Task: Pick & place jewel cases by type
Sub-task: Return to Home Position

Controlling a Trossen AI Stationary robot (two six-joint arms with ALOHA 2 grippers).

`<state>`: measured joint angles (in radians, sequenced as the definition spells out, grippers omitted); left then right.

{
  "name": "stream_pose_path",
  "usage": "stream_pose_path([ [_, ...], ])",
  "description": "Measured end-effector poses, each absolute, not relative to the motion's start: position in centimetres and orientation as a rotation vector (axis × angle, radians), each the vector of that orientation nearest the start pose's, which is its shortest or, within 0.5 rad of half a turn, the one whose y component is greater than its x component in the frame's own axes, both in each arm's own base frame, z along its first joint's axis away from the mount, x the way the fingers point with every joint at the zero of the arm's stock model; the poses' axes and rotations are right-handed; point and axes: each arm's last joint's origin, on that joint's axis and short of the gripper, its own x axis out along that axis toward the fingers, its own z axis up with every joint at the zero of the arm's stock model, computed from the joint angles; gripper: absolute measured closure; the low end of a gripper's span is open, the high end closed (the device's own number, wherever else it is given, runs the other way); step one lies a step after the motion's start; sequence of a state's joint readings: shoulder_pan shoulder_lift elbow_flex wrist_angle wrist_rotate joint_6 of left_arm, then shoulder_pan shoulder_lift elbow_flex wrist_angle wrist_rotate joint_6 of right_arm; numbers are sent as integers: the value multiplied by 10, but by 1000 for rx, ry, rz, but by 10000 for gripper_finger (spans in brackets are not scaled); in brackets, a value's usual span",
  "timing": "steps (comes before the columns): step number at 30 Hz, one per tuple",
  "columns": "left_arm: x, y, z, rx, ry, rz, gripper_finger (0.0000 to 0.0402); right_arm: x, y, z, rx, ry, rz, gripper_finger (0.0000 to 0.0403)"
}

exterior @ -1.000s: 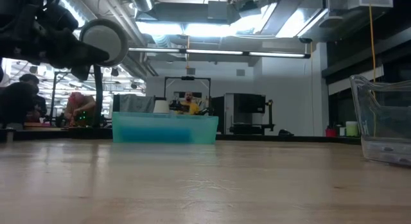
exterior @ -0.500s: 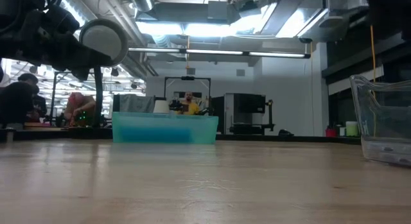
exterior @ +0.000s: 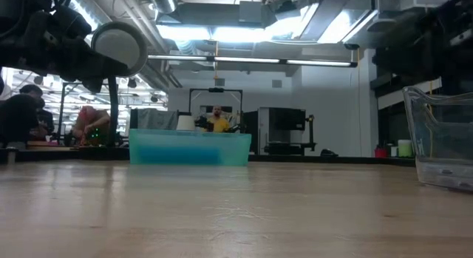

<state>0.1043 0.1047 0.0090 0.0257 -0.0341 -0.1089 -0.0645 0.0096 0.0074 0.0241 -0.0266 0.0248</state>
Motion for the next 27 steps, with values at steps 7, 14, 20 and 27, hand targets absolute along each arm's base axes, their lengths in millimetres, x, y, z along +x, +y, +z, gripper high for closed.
stream_pose_path([
  [7,103,12,161,-111,62,142,394,97,-9,168,72,-31,-43,399],
  [14,103,12,161,-112,62,142,397,100,-9,165,51,13,-23,394],
  [20,103,12,161,-112,62,142,394,103,-11,160,-11,70,-87,392],
  [27,103,12,161,-112,61,142,398,103,-11,159,-2,78,-102,392],
])
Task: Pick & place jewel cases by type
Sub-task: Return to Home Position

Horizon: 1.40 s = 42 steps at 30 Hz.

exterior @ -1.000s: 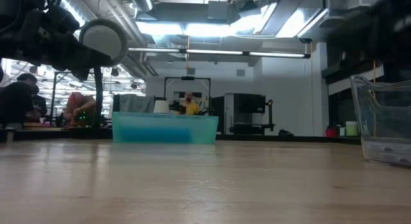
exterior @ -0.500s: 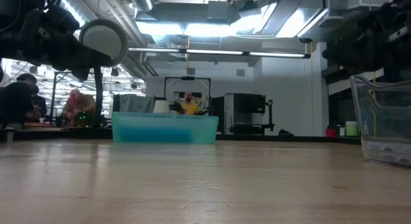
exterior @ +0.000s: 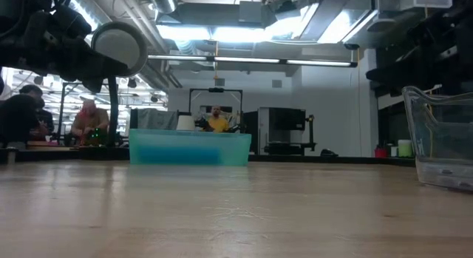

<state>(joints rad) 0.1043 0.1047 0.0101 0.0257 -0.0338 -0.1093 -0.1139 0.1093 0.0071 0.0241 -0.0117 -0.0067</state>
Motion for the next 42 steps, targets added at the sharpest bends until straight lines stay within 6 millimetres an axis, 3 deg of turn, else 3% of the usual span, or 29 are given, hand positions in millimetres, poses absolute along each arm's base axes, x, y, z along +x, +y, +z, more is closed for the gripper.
stream_pose_path([
  [42,103,12,161,-112,61,142,397,103,-11,159,50,75,-104,391],
])
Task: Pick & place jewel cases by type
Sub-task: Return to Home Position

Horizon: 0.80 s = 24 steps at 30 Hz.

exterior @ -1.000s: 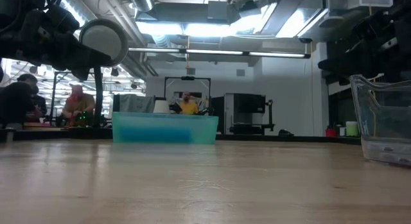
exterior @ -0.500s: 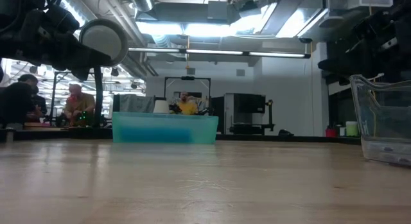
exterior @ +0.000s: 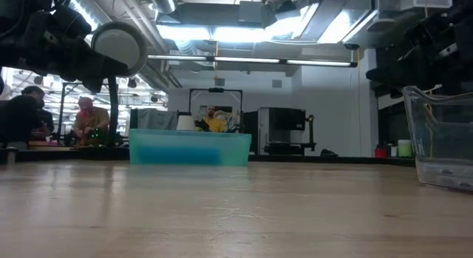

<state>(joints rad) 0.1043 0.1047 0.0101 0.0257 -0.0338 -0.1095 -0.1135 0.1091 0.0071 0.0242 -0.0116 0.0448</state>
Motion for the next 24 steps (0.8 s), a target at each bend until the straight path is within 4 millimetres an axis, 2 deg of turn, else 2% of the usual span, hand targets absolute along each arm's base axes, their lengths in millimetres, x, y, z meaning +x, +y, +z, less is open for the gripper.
stream_pose_path([
  [24,103,12,161,-112,61,142,396,103,-11,160,50,75,-104,391],
])
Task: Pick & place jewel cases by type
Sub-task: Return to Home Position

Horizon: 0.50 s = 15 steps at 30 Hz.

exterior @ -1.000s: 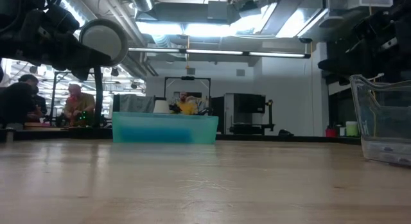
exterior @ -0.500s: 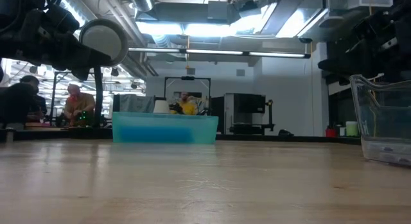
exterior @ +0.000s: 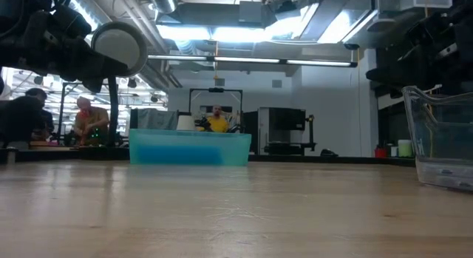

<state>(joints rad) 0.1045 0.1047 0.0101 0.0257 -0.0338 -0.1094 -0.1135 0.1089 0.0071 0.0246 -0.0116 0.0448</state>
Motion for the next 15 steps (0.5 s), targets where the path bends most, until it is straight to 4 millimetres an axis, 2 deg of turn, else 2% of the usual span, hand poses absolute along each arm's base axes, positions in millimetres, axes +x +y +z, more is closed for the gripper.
stream_pose_path([
  [15,103,12,161,-112,61,142,397,103,-11,159,50,75,-104,391],
])
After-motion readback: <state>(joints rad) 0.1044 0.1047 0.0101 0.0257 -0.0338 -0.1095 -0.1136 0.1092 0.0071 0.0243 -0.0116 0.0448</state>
